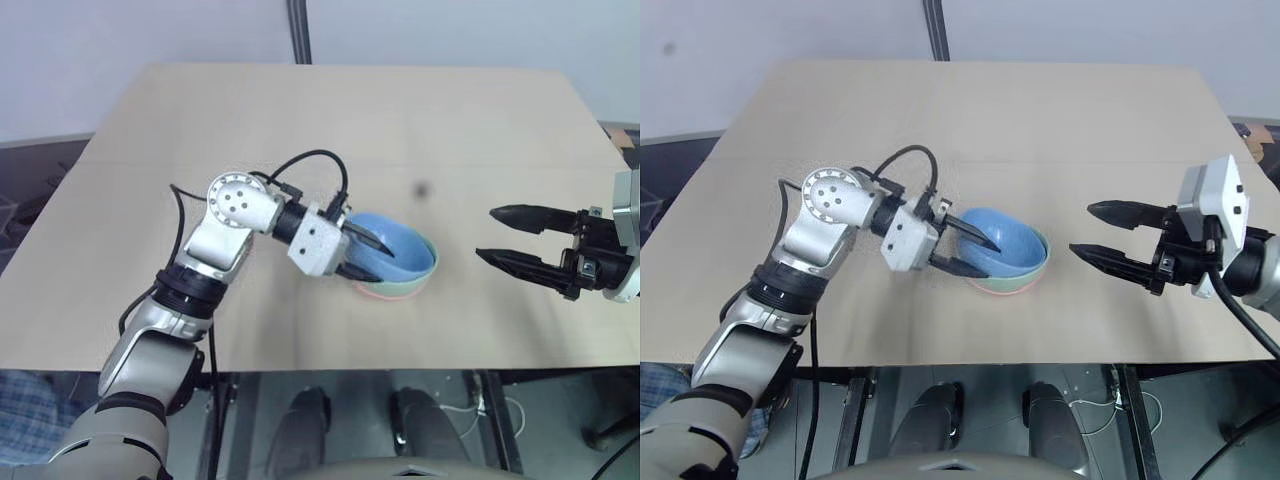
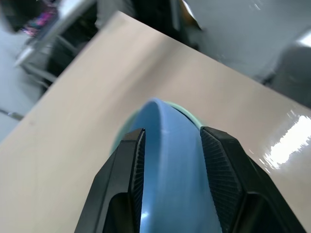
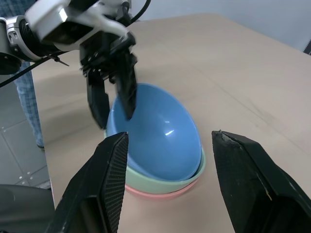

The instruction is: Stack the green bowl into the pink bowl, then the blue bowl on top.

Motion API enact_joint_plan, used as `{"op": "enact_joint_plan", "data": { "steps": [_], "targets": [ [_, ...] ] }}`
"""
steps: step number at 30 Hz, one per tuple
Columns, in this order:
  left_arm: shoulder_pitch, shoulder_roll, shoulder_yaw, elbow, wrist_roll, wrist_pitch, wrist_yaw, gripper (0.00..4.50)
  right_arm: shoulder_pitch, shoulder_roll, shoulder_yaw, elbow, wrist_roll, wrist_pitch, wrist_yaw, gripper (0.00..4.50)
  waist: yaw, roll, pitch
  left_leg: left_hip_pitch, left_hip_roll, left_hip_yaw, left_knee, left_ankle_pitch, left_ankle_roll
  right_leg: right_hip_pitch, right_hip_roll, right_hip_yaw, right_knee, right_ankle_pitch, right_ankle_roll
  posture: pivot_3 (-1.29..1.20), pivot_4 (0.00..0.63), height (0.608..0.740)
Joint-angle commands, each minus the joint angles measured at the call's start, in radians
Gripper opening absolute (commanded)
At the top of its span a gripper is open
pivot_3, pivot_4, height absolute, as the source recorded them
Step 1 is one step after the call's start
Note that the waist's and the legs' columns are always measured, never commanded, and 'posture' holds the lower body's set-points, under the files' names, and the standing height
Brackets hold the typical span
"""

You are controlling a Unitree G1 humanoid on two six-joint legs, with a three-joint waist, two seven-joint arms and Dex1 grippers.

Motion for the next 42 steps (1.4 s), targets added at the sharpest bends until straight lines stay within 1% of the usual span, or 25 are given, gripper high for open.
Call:
{"op": "enact_joint_plan", "data": {
  "steps": [1, 4, 7, 12, 17, 20, 22, 24, 28, 35, 42],
  "targets": [
    [0.015, 0.011, 0.094, -0.076, -0.097, 0.147, 0.071, 2.01, 0.004, -0.017, -0.033, -0.010, 0.011, -0.022, 0.009, 2.88, -0.001, 0.000, 0.000, 0.000, 0.000, 0.000, 0.000, 0.000, 0.000, 0.000, 0.000, 0.000, 0.000, 0.000, 0.000, 0.00, 0.150, 0.740],
    [0.073, 0.055, 0.165, -0.139, -0.177, 0.296, 0.112, 2.01, 0.020, -0.018, -0.038, -0.010, 0.012, -0.024, 0.014, 2.88, -0.004, 0.000, 0.000, 0.000, 0.000, 0.000, 0.000, 0.000, 0.000, 0.000, 0.000, 0.000, 0.000, 0.000, 0.000, 0.00, 0.150, 0.740],
    [0.127, 0.101, 0.264, -0.207, -0.291, 0.483, 0.189, 2.01, 0.038, -0.020, -0.047, -0.008, 0.011, -0.027, 0.021, 2.88, -0.005, 0.000, 0.000, 0.000, 0.001, 0.000, 0.000, 0.000, 0.000, 0.000, 0.000, 0.000, 0.000, 0.000, 0.000, 0.00, 0.150, 0.740],
    [0.206, 0.168, 0.424, -0.266, -0.437, 0.729, 0.323, 2.01, 0.055, -0.022, -0.055, -0.003, 0.008, -0.034, 0.031, 2.88, -0.002, 0.000, 0.000, 0.000, 0.000, -0.001, 0.001, 0.000, 0.000, 0.000, 0.000, 0.000, 0.000, 0.000, 0.000, 0.00, 0.150, 0.740],
    [0.339, 0.216, 0.582, -0.252, -0.410, 0.813, 0.504, 2.01, 0.093, -0.015, -0.079, 0.008, 0.002, -0.041, 0.050, 2.88, -0.003, 0.000, 0.000, 0.001, 0.000, -0.001, 0.000, 0.000, 0.000, 0.000, 0.000, 0.000, 0.000, 0.000, 0.000, 0.00, 0.150, 0.740],
    [0.444, 0.241, 0.621, -0.311, -0.398, 0.872, 0.576, 2.01, 0.142, 0.001, -0.099, 0.027, -0.023, -0.066, 0.072, 2.88, -0.001, 0.000, 0.000, 0.001, 0.001, -0.001, 0.000, 0.000, 0.000, 0.000, 0.000, 0.000, 0.000, 0.000, 0.000, 0.00, 0.150, 0.740],
    [0.538, 0.250, 0.631, -0.379, -0.384, 0.887, 0.606, 2.01, 0.172, 0.031, -0.114, 0.052, -0.041, -0.107, 0.093, 2.88, 0.003, 0.000, 0.000, 0.001, 0.000, 0.000, 0.000, 0.000, 0.000, 0.000, -0.001, 0.000, 0.000, 0.000, 0.000, 0.00, 0.150, 0.740],
    [0.618, 0.246, 0.645, -0.445, -0.394, 0.889, 0.620, 2.01, 0.218, 0.063, -0.135, 0.083, -0.059, -0.162, 0.153, 2.88, 0.007, -0.001, 0.000, 0.001, 0.000, 0.000, 0.000, 0.000, 0.000, 0.001, -0.001, 0.000, 0.000, 0.000, 0.000, 0.00, 0.150, 0.740],
    [0.697, 0.237, 0.650, -0.495, -0.382, 0.840, 0.602, 2.01, 0.264, 0.082, -0.145, 0.134, -0.093, -0.226, 0.218, 2.88, 0.014, 0.000, 0.000, 0.002, 0.000, 0.000, -0.001, 0.000, 0.000, 0.001, -0.001, 0.000, 0.000, 0.000, 0.000, 0.00, 0.150, 0.740],
    [0.721, 0.212, 0.642, -0.511, -0.387, 0.791, 0.583, 2.01, 0.328, 0.104, -0.116, 0.188, -0.212, -0.358, 0.280, 2.88, 0.019, -0.001, 0.000, 0.007, 0.001, 0.004, -0.001, 0.000, 0.000, 0.005, 0.000, 0.003, 0.000, 0.000, 0.000, 0.00, 0.150, 0.740],
    [0.716, 0.216, 0.621, -0.502, -0.382, 0.774, 0.551, 2.01, 0.374, 0.113, -0.126, 0.185, -0.240, -0.384, 0.292, 2.88, 0.019, 0.000, 0.000, 0.014, 0.002, 0.005, -0.003, 0.000, 0.000, 0.010, 0.000, 0.005, -0.001, -0.001, 0.000, 0.00, 0.150, 0.740]
  ]
}}
